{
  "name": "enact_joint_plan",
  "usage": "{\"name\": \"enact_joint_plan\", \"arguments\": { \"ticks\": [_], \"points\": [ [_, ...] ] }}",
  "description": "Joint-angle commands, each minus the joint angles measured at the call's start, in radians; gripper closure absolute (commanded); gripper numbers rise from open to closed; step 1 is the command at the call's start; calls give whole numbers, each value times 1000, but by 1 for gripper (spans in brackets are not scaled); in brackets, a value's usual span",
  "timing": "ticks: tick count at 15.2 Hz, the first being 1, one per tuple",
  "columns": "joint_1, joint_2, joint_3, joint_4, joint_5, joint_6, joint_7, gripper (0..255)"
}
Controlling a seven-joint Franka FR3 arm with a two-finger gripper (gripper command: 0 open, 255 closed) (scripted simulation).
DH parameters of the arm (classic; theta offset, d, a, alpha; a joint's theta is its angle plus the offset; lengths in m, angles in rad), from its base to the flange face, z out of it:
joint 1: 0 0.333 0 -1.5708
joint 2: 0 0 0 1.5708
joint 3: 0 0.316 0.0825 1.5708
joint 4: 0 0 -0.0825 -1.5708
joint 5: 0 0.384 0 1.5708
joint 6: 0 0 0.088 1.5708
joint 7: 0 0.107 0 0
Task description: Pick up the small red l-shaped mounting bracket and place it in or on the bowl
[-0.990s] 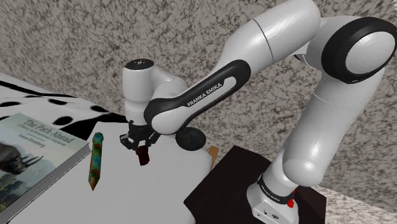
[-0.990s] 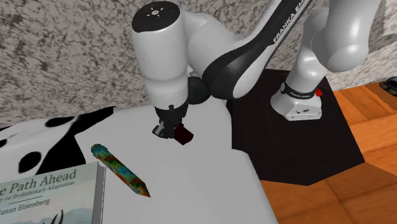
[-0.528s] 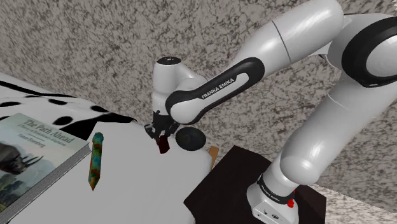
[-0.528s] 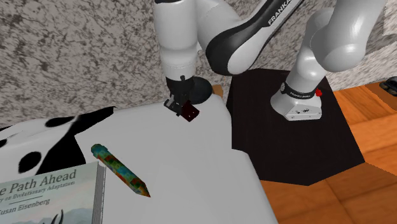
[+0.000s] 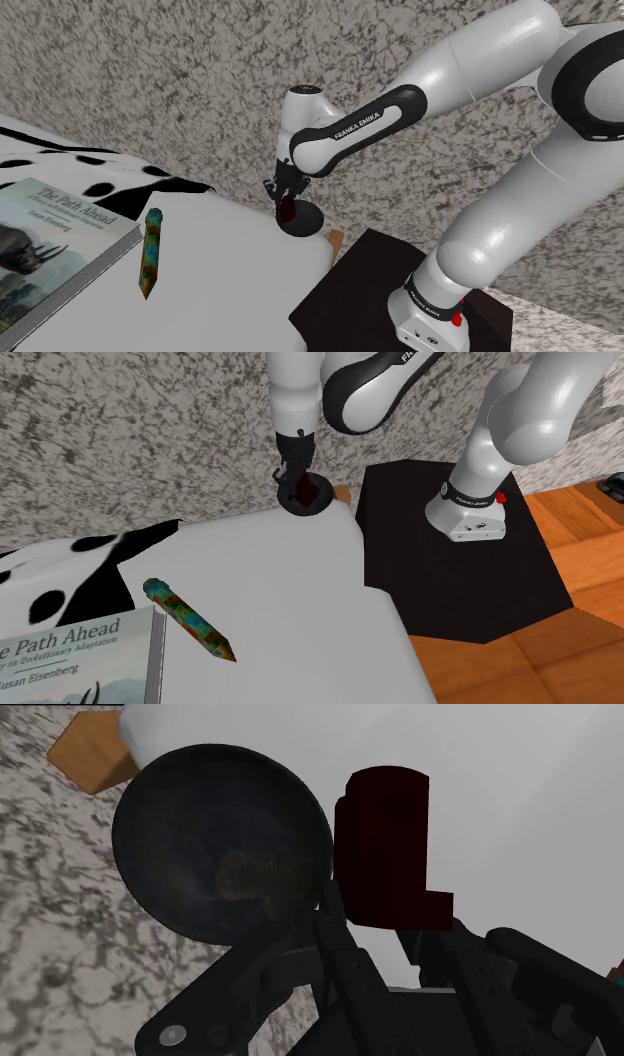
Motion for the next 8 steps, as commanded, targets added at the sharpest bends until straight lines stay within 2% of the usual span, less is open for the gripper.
{"name": "enact_joint_plan", "arguments": {
  "ticks": [1,6,8],
  "points": [
    [-22,-25,-37,-25,8,1,-67,255],
    [-80,-52,-127,-59,4,7,-213,255],
    [-82,-29,-124,-68,-1,39,-208,255]
  ]
}}
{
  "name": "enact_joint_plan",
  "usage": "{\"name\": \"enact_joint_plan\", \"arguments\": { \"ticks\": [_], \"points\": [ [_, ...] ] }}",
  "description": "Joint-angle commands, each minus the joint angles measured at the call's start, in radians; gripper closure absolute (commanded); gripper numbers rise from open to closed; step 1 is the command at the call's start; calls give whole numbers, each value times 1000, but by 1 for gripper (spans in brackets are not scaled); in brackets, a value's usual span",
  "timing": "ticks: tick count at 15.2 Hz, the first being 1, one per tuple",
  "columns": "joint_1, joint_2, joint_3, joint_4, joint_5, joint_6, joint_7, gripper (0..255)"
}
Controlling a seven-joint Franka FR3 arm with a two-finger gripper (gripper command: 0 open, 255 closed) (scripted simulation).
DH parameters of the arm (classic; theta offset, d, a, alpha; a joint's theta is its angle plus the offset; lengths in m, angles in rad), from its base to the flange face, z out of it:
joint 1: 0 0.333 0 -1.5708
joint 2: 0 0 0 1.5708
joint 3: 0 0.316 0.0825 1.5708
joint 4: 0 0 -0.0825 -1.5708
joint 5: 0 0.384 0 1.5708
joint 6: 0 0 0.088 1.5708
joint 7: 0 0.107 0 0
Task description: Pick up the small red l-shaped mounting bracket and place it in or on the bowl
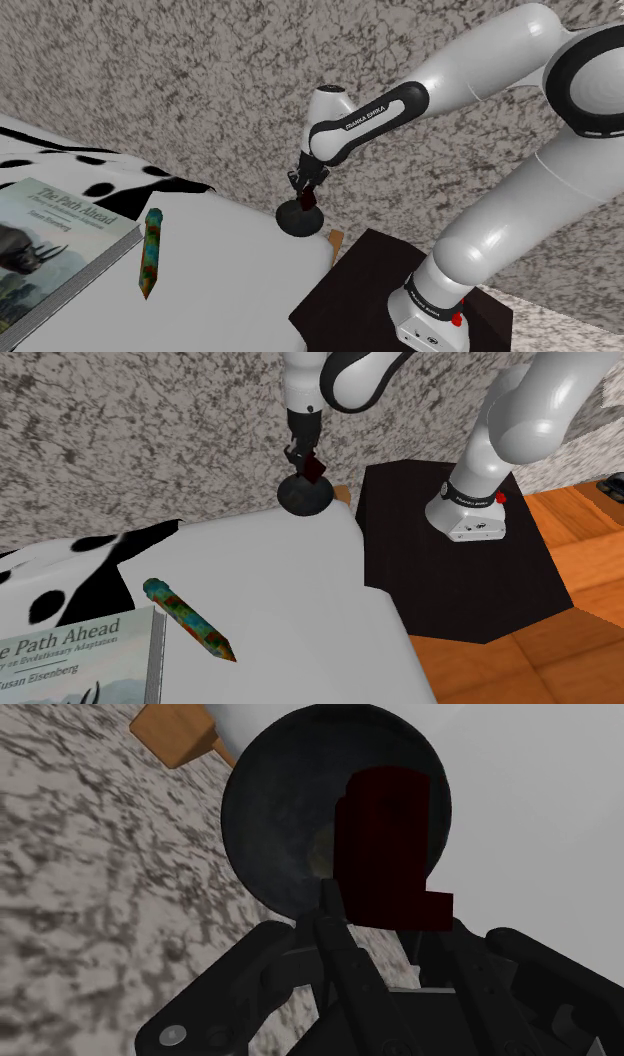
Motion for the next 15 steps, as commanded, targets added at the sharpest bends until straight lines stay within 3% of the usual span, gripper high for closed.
{"name": "enact_joint_plan", "arguments": {
  "ticks": [1,11,15],
  "points": [
    [-4,12,-4,-11,-4,24,-6,255],
    [-16,150,3,-40,-57,187,35,255],
    [-16,150,3,-40,-57,187,35,255]
  ]
}}
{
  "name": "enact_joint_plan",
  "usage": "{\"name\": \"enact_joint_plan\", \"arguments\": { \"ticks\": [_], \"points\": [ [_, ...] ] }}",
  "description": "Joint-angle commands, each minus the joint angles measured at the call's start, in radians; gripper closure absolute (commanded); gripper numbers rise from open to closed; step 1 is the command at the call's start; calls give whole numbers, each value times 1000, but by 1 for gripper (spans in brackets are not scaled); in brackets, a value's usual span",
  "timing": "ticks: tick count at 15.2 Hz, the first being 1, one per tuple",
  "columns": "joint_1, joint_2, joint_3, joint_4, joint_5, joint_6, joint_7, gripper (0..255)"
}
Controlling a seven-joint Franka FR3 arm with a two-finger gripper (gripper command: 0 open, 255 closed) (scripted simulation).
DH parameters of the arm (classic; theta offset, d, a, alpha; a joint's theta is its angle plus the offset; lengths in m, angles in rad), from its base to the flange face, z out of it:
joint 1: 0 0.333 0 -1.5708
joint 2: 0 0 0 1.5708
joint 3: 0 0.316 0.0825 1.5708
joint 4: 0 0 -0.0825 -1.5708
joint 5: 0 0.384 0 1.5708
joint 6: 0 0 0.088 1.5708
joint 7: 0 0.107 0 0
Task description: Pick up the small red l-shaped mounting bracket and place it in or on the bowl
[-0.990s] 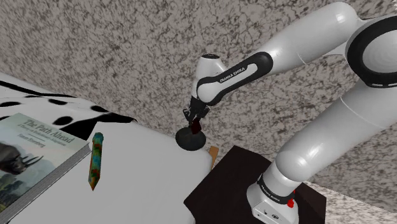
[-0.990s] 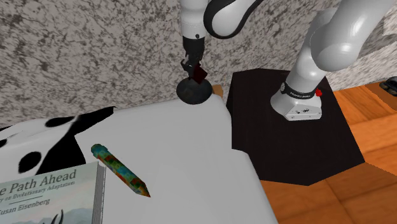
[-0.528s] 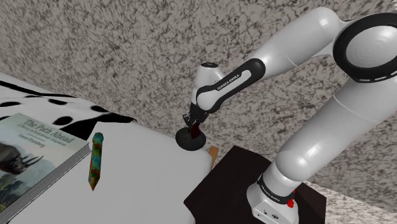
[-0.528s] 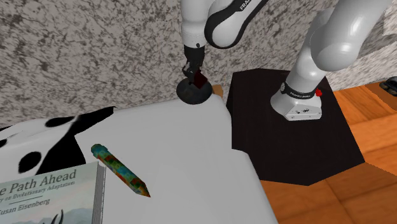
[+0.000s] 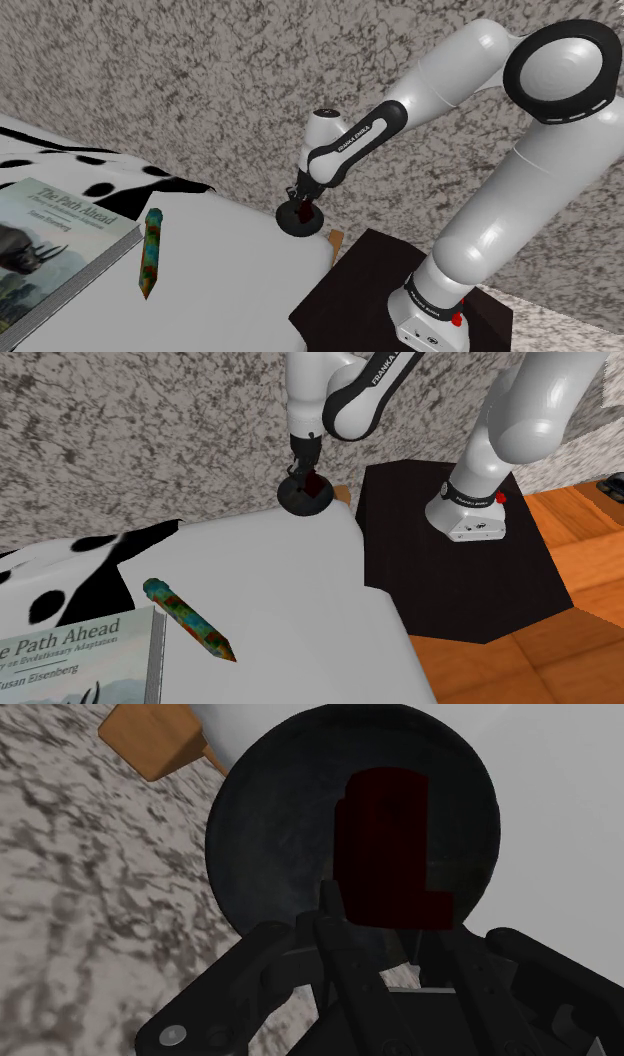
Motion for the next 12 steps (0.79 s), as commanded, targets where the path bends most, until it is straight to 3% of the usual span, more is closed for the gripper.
{"name": "enact_joint_plan", "arguments": {
  "ticks": [1,4,5,10,12],
  "points": [
    [0,1,0,0,-1,1,0,255],
    [0,1,0,0,-1,1,0,255],
    [0,1,0,0,-1,1,1,0],
    [0,1,0,0,-1,1,0,0],
    [5,-73,1,7,33,-78,-23,0]
  ]
}}
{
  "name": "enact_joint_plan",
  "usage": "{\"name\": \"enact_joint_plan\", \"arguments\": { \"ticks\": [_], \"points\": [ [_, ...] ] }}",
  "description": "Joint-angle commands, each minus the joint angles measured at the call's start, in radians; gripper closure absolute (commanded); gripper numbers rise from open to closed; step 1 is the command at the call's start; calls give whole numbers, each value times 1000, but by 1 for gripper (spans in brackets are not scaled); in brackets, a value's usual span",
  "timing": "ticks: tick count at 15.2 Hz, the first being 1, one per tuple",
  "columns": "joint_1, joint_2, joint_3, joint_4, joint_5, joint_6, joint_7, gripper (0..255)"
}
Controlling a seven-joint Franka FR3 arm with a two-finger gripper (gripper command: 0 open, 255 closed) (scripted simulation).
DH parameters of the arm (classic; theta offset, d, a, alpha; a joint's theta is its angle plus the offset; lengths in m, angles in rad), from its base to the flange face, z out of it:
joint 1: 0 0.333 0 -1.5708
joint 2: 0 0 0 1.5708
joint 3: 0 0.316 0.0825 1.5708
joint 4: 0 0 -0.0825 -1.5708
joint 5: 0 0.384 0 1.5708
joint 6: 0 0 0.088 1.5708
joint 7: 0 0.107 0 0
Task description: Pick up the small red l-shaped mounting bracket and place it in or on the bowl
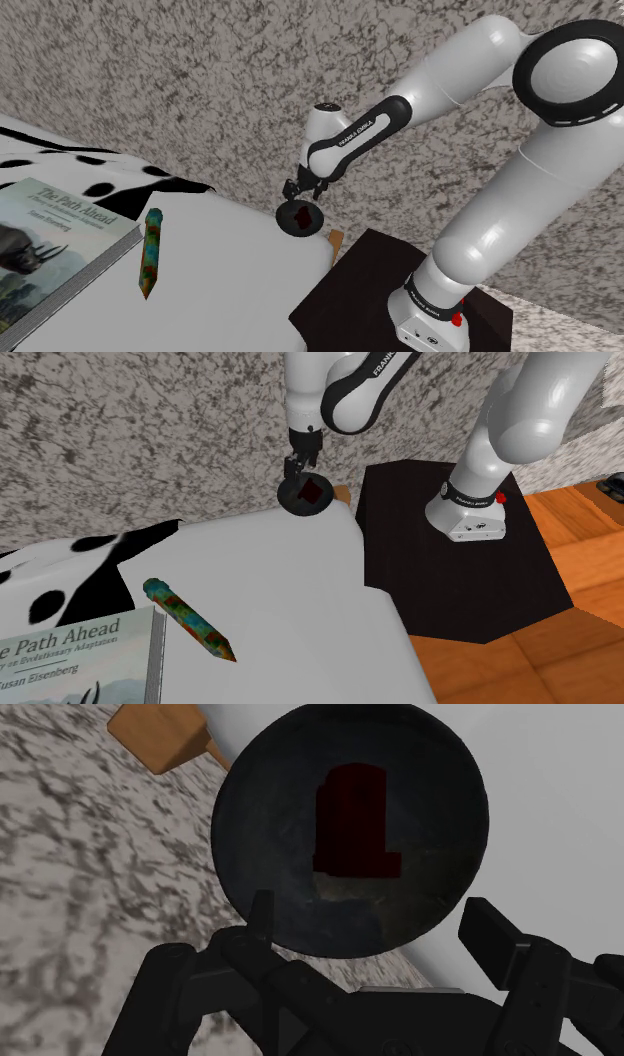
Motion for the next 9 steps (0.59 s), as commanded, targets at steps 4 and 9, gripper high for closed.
{"name": "enact_joint_plan", "arguments": {
  "ticks": [4,9],
  "points": [
    [10,-99,-2,7,37,-105,-24,0],
    [10,-99,-2,7,37,-105,-24,0]
  ]
}}
